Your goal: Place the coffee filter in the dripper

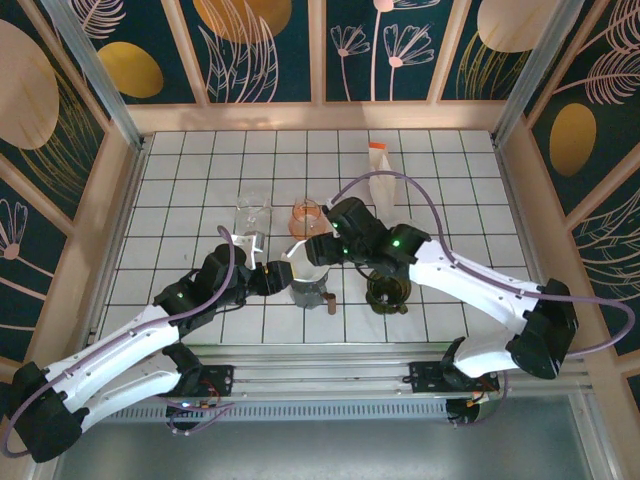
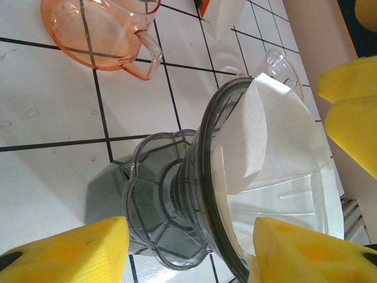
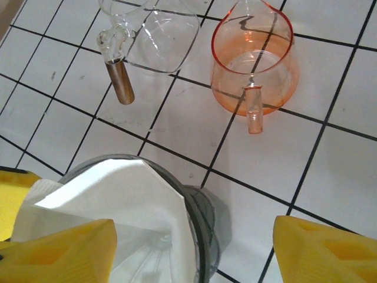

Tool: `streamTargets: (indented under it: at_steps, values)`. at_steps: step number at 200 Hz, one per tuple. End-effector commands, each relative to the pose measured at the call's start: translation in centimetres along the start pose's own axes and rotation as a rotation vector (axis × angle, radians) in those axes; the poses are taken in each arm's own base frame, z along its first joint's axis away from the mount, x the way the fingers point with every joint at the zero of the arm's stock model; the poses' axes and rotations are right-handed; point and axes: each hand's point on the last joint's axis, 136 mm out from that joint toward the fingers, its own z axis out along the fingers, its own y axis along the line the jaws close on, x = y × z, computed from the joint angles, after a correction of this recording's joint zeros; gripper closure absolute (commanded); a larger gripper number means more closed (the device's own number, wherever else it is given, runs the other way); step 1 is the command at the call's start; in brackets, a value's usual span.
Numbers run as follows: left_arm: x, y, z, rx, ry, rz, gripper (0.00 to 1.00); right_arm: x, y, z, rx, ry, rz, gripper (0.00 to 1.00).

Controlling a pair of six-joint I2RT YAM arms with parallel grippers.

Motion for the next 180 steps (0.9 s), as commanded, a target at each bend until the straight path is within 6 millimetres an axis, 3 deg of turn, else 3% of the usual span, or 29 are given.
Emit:
streamTargets:
  at_steps: [1, 46, 116, 157, 180]
  values:
    - [0.6, 0.8, 0.3, -0.018, 0.018, -0.007, 0.41, 0.9, -1.7, -0.6, 0.068, 0.006, 0.022, 0.32]
    - [0.4, 0.6, 0.1, -0.013, 0.011, -0.008, 0.36, 1.4, -2.3, -0.5, 0.109, 0.014, 0.021, 0.34]
    - [-1.8, -0.5, -1.6, 0.018, -0.076, -0.013, 0.25, 1.5, -1.9, -0.3, 0.108, 0.013, 0.01, 0.34]
    - [-2.1, 0.1, -1.3, 0.029, -0.081, -0.043, 0.26, 1.7, -1.9, 0.0, 0.103, 0.018, 0.012, 0.33]
    - [-1.9, 0.4, -1.0, 0.019, -0.066, -0.047, 0.38, 1.8, -1.8, 0.1, 0.099, 0.019, 0.013, 0.33]
